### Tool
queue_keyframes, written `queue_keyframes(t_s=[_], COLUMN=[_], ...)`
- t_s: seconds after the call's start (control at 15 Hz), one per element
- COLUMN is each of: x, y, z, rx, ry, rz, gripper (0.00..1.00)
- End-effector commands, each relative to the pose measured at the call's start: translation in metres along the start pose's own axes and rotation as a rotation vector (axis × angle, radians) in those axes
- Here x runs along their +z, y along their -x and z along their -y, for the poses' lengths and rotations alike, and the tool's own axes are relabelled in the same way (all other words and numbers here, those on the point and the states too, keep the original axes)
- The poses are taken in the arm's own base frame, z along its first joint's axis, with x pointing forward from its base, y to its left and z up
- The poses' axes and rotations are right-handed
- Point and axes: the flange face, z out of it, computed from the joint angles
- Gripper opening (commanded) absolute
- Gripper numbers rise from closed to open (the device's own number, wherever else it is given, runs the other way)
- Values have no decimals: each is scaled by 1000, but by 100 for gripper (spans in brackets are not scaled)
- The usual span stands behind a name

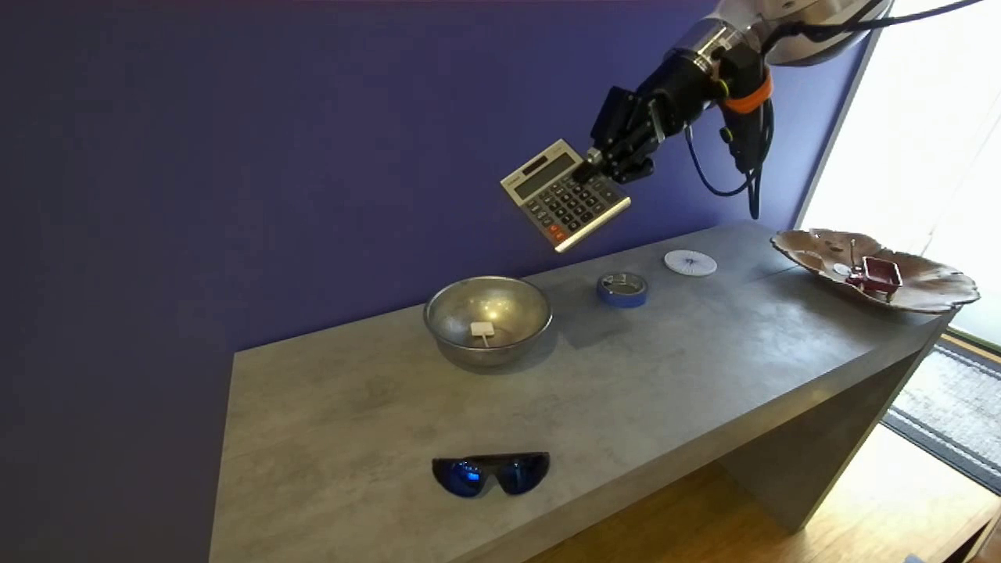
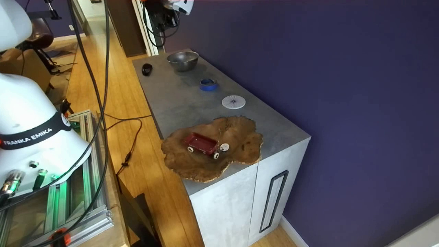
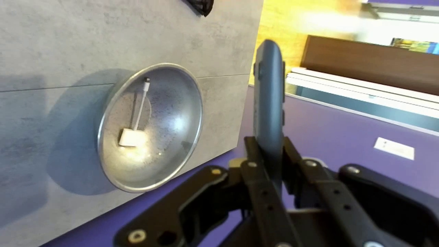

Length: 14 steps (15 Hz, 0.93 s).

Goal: Put the calculator on the blue tape

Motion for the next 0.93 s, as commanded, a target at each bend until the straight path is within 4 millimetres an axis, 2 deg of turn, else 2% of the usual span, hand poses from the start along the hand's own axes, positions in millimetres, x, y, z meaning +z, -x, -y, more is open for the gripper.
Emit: queue_keyframes(t_s=[0.0,0.07,0.13,0.2,0.33,0.4,0.6,0.87], x=[-30,-41,-29,-39,-46,-45,-66,-104], y=[27,34,16,22,29,29,22,19], z=[-67,-95,-69,-91,-110,-109,-156,-231], rx=[54,112,65,88,111,112,139,196], ry=[-140,-122,-82,-90,-104,-109,-89,-92], rz=[47,24,29,22,18,19,-7,19], gripper=[5,5,19,19,19,5,5,5])
